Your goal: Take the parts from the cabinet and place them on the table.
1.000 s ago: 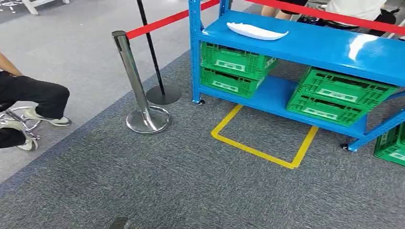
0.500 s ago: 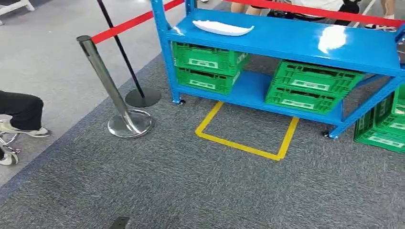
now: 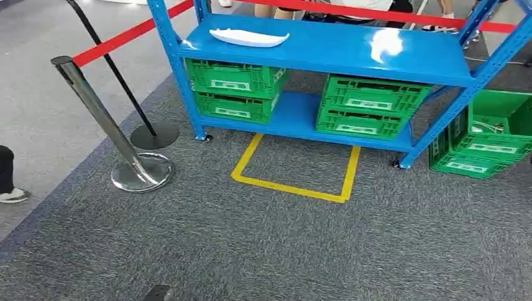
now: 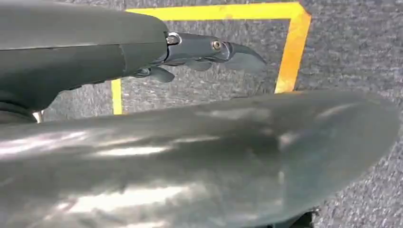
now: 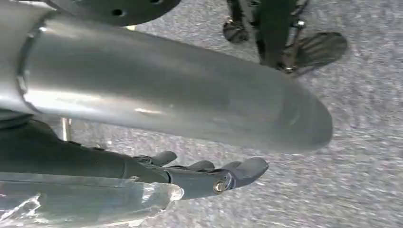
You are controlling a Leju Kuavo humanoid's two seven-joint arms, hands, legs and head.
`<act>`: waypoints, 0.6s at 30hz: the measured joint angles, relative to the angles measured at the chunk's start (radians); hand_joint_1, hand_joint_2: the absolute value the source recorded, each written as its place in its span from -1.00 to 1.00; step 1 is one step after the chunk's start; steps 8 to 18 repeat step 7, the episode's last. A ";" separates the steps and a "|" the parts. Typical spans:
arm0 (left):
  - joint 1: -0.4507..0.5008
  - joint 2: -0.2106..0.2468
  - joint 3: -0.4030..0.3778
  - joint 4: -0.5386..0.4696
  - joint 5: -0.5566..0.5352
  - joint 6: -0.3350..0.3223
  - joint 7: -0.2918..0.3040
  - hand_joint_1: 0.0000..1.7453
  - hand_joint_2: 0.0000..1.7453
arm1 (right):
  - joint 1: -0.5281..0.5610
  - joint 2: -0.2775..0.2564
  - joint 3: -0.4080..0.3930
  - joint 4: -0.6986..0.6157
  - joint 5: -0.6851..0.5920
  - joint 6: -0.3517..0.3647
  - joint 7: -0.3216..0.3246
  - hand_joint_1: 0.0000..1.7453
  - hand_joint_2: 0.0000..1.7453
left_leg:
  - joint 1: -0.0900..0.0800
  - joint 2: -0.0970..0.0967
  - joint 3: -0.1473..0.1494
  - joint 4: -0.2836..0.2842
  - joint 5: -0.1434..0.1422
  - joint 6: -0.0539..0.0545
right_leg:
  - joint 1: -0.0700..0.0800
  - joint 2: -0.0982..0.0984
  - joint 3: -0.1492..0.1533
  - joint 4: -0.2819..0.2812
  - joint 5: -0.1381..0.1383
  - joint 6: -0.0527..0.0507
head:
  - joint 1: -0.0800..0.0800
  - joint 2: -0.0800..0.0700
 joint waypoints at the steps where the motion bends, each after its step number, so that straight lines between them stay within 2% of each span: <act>1: -0.001 0.000 0.000 0.000 0.000 0.000 0.000 -1.00 -1.00 | 0.001 0.000 0.000 0.000 0.000 0.000 0.000 -1.00 -1.00 | -0.001 0.005 0.000 0.000 0.000 0.006 | 0.004 -0.046 -0.011 0.027 -0.022 0.002 | 0.005 0.000; 2: 0.001 0.000 0.000 0.000 0.000 0.000 0.000 -1.00 -1.00 | -0.003 0.002 0.000 0.000 0.000 0.000 0.001 -1.00 -1.00 | -0.004 0.016 0.000 0.000 -0.002 0.014 | 0.004 -0.078 -0.044 0.098 -0.068 0.006 | 0.013 0.000; 3: 0.004 0.000 0.000 0.000 0.000 0.000 0.000 -1.00 -1.00 | -0.006 0.003 0.000 0.000 0.000 0.000 0.001 -1.00 -1.00 | -0.007 0.029 0.000 0.000 -0.003 0.016 | 0.003 -0.091 -0.088 0.193 -0.117 0.008 | 0.012 0.000; 4: 0.006 0.001 0.000 0.000 0.000 0.000 0.000 -1.00 -1.00 | -0.008 0.003 0.000 0.000 0.000 0.000 0.001 -1.00 -1.00 | -0.009 0.040 0.000 0.001 -0.003 0.016 | 0.003 -0.095 -0.124 0.272 -0.150 0.009 | 0.013 0.000; 5: 0.006 0.001 0.000 0.000 0.000 0.000 0.000 -1.00 -1.00 | -0.006 0.003 0.000 0.000 0.000 0.000 0.001 -1.00 -1.00 | -0.010 0.049 0.000 0.001 -0.004 0.017 | 0.003 -0.096 -0.146 0.320 -0.162 0.011 | 0.013 0.000; 6: 0.006 0.001 0.000 0.000 0.000 0.000 0.000 -1.00 -1.00 | -0.004 0.003 0.000 0.000 0.000 0.000 0.001 -1.00 -1.00 | -0.010 0.057 0.001 0.001 -0.004 0.017 | 0.003 -0.097 -0.143 0.319 -0.149 0.011 | 0.012 0.000; 7: 0.005 0.001 0.000 0.000 0.000 0.000 0.000 -1.00 -1.00 | -0.002 0.003 0.000 0.000 0.000 0.000 0.001 -1.00 -1.00 | -0.010 0.063 0.002 0.002 -0.005 0.016 | 0.003 -0.098 -0.116 0.271 -0.116 0.010 | 0.013 0.000; 18: 0.005 0.001 0.000 0.000 0.000 0.000 0.000 -1.00 -1.00 | -0.002 0.003 0.000 0.000 0.000 0.000 0.001 -1.00 -1.00 | -0.010 0.063 0.002 0.002 -0.005 0.016 | 0.003 -0.098 -0.116 0.271 -0.116 0.010 | 0.013 0.000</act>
